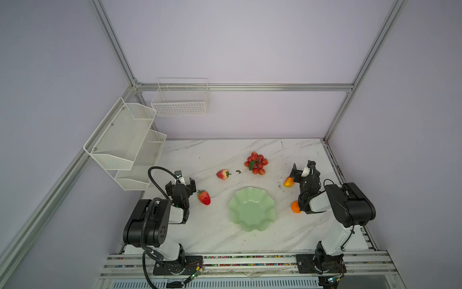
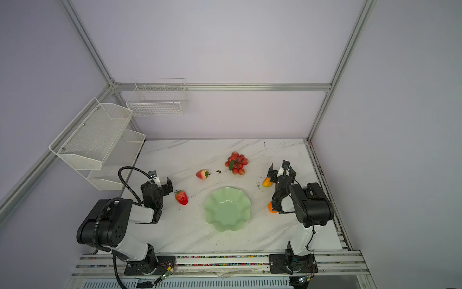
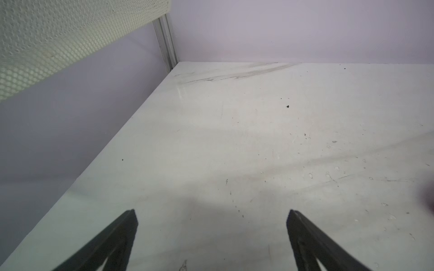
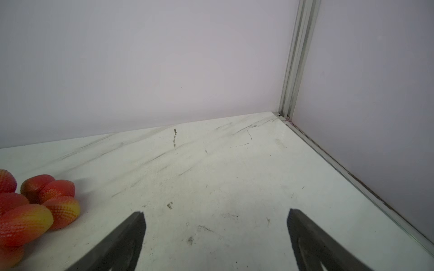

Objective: Place and organize the fake fruits in the fruit bowl

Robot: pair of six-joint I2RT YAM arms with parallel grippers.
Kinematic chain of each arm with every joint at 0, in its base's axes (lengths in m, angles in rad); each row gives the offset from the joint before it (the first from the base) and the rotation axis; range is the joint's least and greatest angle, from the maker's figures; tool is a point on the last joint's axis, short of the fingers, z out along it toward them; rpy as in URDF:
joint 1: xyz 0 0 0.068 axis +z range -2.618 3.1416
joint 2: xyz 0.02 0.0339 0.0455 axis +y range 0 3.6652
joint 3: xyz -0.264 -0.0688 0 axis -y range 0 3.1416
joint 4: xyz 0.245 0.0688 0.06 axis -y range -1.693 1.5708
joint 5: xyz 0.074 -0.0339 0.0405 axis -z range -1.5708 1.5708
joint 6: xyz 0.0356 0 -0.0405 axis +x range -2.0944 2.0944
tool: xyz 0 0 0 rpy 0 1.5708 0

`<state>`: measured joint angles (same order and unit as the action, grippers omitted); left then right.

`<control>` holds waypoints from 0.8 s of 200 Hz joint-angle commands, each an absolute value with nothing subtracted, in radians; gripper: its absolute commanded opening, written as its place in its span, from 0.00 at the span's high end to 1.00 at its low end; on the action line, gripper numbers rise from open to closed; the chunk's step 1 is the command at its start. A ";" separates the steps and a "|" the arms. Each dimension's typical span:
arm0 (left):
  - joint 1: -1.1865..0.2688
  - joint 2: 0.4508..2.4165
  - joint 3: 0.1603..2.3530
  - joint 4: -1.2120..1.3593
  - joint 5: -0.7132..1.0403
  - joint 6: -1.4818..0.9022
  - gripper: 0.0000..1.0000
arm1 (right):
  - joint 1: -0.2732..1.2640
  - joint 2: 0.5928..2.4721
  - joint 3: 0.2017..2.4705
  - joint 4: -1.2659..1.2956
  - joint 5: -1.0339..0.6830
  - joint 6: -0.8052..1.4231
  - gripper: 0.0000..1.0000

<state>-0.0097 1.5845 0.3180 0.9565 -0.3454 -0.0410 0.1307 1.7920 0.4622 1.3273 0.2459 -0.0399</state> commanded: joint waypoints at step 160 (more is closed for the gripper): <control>-0.153 1.264 0.342 0.867 -0.522 0.076 0.00 | 0.134 1.431 0.502 1.013 0.256 -0.026 0.03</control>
<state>-0.0959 1.4582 0.3141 0.9440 -0.4267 0.0078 0.1307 1.5608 0.4294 1.2018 0.2733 -0.0391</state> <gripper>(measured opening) 0.999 0.975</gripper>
